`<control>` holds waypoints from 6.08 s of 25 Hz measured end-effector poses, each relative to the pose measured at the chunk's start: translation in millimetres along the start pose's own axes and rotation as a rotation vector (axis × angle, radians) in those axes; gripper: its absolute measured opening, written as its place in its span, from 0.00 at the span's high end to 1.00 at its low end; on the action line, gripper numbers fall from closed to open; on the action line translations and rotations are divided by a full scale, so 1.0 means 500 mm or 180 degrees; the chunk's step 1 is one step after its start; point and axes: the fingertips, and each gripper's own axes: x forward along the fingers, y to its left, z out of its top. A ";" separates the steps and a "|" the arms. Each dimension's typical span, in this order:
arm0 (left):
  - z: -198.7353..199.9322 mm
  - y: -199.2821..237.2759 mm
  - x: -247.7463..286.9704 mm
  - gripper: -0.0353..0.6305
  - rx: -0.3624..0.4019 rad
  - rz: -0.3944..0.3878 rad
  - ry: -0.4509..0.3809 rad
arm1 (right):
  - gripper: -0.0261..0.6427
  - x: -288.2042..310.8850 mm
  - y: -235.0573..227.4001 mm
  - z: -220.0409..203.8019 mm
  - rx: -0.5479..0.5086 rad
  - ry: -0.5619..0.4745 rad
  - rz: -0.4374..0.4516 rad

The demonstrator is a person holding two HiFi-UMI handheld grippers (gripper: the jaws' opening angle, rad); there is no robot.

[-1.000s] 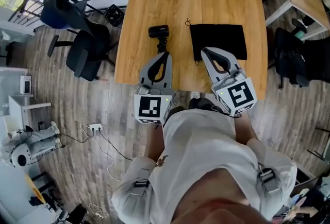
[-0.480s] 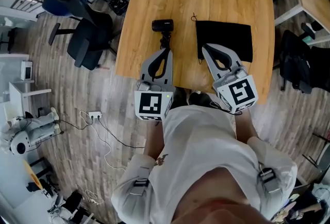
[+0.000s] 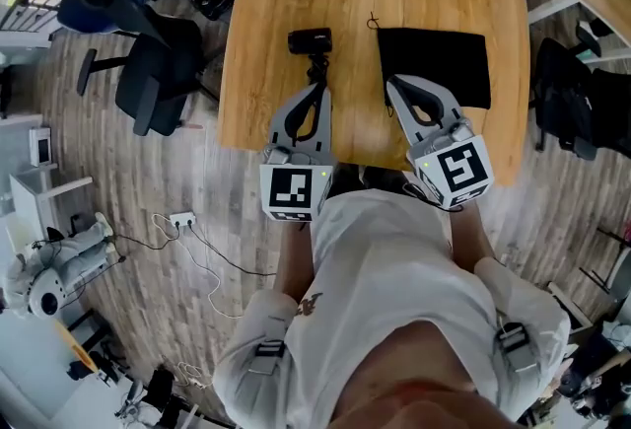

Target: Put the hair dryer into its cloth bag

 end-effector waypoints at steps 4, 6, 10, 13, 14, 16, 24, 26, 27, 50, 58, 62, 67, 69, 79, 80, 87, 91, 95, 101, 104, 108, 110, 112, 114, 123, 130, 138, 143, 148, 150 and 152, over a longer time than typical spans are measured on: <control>-0.029 0.028 0.025 0.92 0.0056 -0.0141 0.0075 | 0.93 0.045 0.007 -0.028 0.0059 0.0145 -0.0056; -0.045 0.041 0.037 0.92 0.0039 -0.0208 0.0096 | 0.93 0.066 0.011 -0.043 0.0097 0.0200 -0.0098; -0.077 0.066 0.055 0.92 0.0010 -0.0293 0.0140 | 0.93 0.098 0.026 -0.074 0.0154 0.0301 -0.0151; -0.106 0.076 0.072 0.92 0.0039 -0.0402 0.0224 | 0.93 0.116 0.030 -0.097 0.0202 0.0404 -0.0255; -0.116 0.079 0.077 0.92 0.0043 -0.0435 0.0246 | 0.93 0.121 0.030 -0.106 0.0211 0.0439 -0.0303; -0.134 0.088 0.084 0.92 0.0042 -0.0485 0.0281 | 0.93 0.132 0.030 -0.122 0.0232 0.0489 -0.0390; -0.202 0.117 0.107 0.92 -0.0033 -0.0621 0.0438 | 0.93 0.158 0.033 -0.170 0.0325 0.0615 -0.0696; -0.215 0.121 0.116 0.92 -0.0050 -0.0601 0.0475 | 0.93 0.163 0.032 -0.182 0.0376 0.0646 -0.0724; -0.222 0.123 0.120 0.91 -0.0060 -0.0586 0.0493 | 0.93 0.164 0.031 -0.190 0.0389 0.0668 -0.0728; -0.436 0.142 0.227 0.78 -0.0285 -0.0273 0.1107 | 0.93 0.207 0.004 -0.352 0.0529 0.1058 -0.0466; -0.495 0.153 0.245 0.63 -0.0345 -0.0020 0.1359 | 0.93 0.201 -0.018 -0.389 0.0570 0.1150 -0.0438; -0.524 0.151 0.250 0.56 -0.0414 0.0055 0.1494 | 0.93 0.201 -0.025 -0.397 0.0634 0.1175 -0.0428; -0.551 0.148 0.251 0.53 -0.0489 0.0106 0.1632 | 0.93 0.201 -0.035 -0.409 0.0612 0.1213 -0.0409; -0.561 0.147 0.251 0.51 -0.0518 0.0113 0.1688 | 0.93 0.201 -0.038 -0.414 0.0628 0.1226 -0.0408; -0.622 0.148 0.256 0.48 -0.0644 0.0148 0.2069 | 0.93 0.199 -0.053 -0.441 0.0641 0.1261 -0.0404; -0.627 0.148 0.256 0.48 -0.0647 0.0146 0.2093 | 0.93 0.199 -0.054 -0.444 0.0647 0.1270 -0.0409; -0.649 0.143 0.261 0.47 -0.0672 0.0125 0.2253 | 0.93 0.189 -0.067 -0.464 0.0686 0.1284 -0.0463; -0.652 0.140 0.264 0.48 -0.0697 0.0099 0.2311 | 0.93 0.184 -0.078 -0.468 0.0671 0.1298 -0.0519; -0.653 0.146 0.264 0.50 -0.0754 0.0091 0.2290 | 0.93 0.180 -0.089 -0.497 0.0712 0.1438 -0.0624; -0.650 0.138 0.274 0.54 -0.0610 -0.0070 0.2253 | 0.93 0.174 -0.111 -0.538 0.0857 0.1594 -0.0797; -0.649 0.133 0.275 0.54 -0.0533 -0.0180 0.2239 | 0.93 0.176 -0.118 -0.545 0.0871 0.1600 -0.0839; -0.647 0.130 0.272 0.55 -0.0467 -0.0286 0.2217 | 0.93 0.179 -0.126 -0.553 0.0854 0.1624 -0.0889; -0.643 0.128 0.272 0.55 -0.0439 -0.0347 0.2201 | 0.93 0.179 -0.130 -0.559 0.0843 0.1658 -0.0916; -0.640 0.126 0.272 0.55 -0.0391 -0.0423 0.2191 | 0.93 0.179 -0.134 -0.568 0.0864 0.1698 -0.0942; -0.640 0.125 0.271 0.55 -0.0334 -0.0497 0.2184 | 0.91 0.180 -0.137 -0.578 0.0879 0.1748 -0.0956; -0.630 0.107 0.271 0.55 -0.0132 -0.0759 0.2191 | 0.82 0.191 -0.143 -0.621 0.0825 0.1992 -0.0917; -0.635 0.081 0.265 0.55 -0.0088 -0.0859 0.2197 | 0.79 0.204 -0.140 -0.653 0.0748 0.2164 -0.0892; -0.630 0.078 0.253 0.55 0.0030 -0.0951 0.2172 | 0.82 0.211 -0.134 -0.689 0.0689 0.2320 -0.0895; -0.633 0.075 0.243 0.55 0.0057 -0.1035 0.2168 | 0.90 0.217 -0.133 -0.690 0.0775 0.2266 -0.0946; -0.637 0.074 0.240 0.55 0.0113 -0.1163 0.2156 | 0.91 0.209 -0.132 -0.679 0.0980 0.2125 -0.1024; -0.634 0.073 0.238 0.55 0.0124 -0.1203 0.2156 | 0.91 0.202 -0.132 -0.671 0.1060 0.2074 -0.1046; -0.630 0.074 0.238 0.55 0.0137 -0.1233 0.2151 | 0.91 0.196 -0.131 -0.664 0.1134 0.2025 -0.1065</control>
